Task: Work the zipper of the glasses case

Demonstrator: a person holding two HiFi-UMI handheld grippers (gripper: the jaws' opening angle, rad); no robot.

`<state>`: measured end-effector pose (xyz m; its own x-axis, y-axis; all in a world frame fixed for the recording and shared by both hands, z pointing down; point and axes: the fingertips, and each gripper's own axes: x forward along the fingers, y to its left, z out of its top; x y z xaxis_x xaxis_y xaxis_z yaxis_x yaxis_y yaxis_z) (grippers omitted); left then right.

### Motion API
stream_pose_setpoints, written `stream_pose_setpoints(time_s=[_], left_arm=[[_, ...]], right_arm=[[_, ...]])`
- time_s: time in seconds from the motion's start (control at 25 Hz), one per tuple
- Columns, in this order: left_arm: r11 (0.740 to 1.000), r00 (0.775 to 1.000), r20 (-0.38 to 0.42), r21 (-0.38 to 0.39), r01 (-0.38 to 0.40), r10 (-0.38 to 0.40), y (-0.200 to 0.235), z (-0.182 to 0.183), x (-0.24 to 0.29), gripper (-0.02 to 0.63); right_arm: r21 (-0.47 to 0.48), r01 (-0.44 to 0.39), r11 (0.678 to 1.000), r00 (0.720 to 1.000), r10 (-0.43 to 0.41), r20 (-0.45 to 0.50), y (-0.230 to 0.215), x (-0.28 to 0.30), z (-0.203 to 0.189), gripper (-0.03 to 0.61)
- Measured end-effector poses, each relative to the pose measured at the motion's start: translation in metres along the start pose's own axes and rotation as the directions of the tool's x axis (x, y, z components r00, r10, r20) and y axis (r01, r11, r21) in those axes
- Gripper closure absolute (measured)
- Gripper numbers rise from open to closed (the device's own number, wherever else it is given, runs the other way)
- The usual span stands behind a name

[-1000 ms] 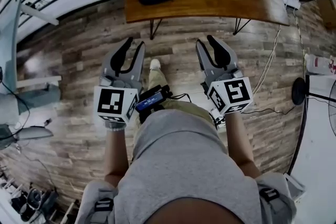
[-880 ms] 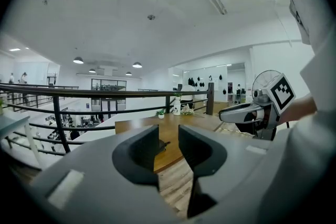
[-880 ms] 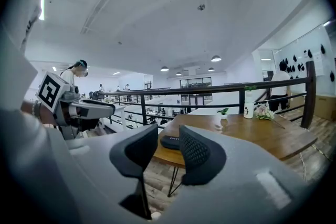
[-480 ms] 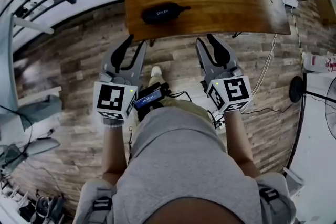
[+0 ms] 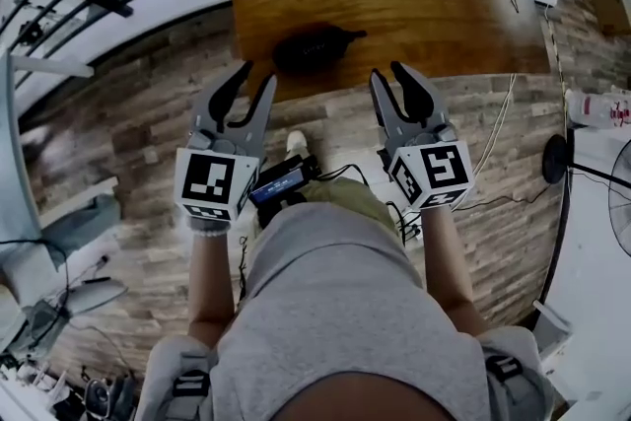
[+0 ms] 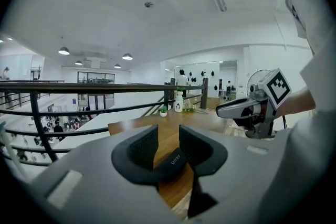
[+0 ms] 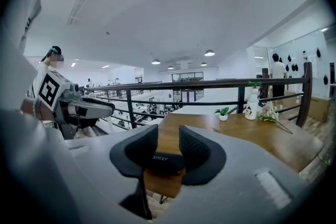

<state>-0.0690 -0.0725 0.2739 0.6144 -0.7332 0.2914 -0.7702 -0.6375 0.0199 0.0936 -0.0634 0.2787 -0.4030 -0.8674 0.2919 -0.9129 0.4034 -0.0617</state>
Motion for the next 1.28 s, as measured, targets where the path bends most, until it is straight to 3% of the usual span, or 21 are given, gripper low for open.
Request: stream_pose_setpoints(time_s=[0.52,1.28], left_arm=[[0.999,0.999,-0.039,-0.015,0.035,-0.036,0.023,-0.008,0.032,0.489],[0.997,0.978,-0.197,-0.044,0.057,-0.064,0.032,-0.071,0.081,0.451]], right_arm=[[0.012,0.006,1.0,0.999,-0.005,-0.054,-0.007,0.025,-0.009,0.456],[0.027,-0.08,0.996,0.976,0.084,-0.2,-0.023,0.07,-0.069,0.456]])
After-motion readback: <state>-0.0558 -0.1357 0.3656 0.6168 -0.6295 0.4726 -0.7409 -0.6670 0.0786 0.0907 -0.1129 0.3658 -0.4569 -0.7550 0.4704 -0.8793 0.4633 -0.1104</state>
